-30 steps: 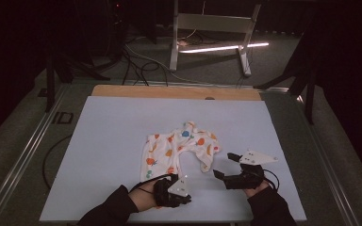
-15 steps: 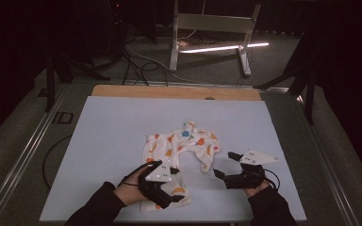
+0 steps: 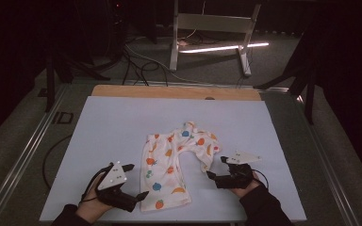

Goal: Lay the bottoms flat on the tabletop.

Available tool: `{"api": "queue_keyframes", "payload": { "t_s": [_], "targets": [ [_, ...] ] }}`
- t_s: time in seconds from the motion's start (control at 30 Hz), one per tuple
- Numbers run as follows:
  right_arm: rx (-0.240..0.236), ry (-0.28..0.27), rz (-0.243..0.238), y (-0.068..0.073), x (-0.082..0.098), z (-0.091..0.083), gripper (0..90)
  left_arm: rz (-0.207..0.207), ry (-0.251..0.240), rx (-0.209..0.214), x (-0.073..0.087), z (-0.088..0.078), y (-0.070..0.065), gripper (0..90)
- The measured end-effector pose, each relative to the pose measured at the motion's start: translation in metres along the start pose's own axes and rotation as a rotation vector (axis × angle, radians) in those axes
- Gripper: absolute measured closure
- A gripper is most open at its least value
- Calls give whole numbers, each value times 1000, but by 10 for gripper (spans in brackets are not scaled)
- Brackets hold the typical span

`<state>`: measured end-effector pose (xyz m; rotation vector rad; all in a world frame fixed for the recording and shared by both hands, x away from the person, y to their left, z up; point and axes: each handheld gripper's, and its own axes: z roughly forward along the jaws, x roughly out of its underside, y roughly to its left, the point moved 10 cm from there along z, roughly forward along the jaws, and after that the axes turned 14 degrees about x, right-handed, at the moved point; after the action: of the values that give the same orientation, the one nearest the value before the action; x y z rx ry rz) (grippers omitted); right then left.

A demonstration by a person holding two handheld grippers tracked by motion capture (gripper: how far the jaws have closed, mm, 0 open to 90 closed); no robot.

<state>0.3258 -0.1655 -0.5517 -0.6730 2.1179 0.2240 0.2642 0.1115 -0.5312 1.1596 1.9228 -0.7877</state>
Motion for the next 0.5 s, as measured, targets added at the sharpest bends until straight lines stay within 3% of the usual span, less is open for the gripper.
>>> {"api": "queue_keyframes", "payload": {
  "t_s": [0.13,0.2,0.27,0.37,0.5],
  "targets": [
    [37,57,-13,4,12,19,347,-28,-25,-79,11,-11,7,13],
    [49,90,-5,4,17,25,531,-41,-32,-94,14,-11,11,13],
    [88,116,-24,-1,20,28,619,-44,-32,-107,16,-9,13,13],
    [101,140,-30,-8,24,30,840,-46,-32,-106,16,-6,14,13],
    [129,124,-8,-14,17,22,869,-51,-39,-105,16,-6,15,13]
  ]
}}
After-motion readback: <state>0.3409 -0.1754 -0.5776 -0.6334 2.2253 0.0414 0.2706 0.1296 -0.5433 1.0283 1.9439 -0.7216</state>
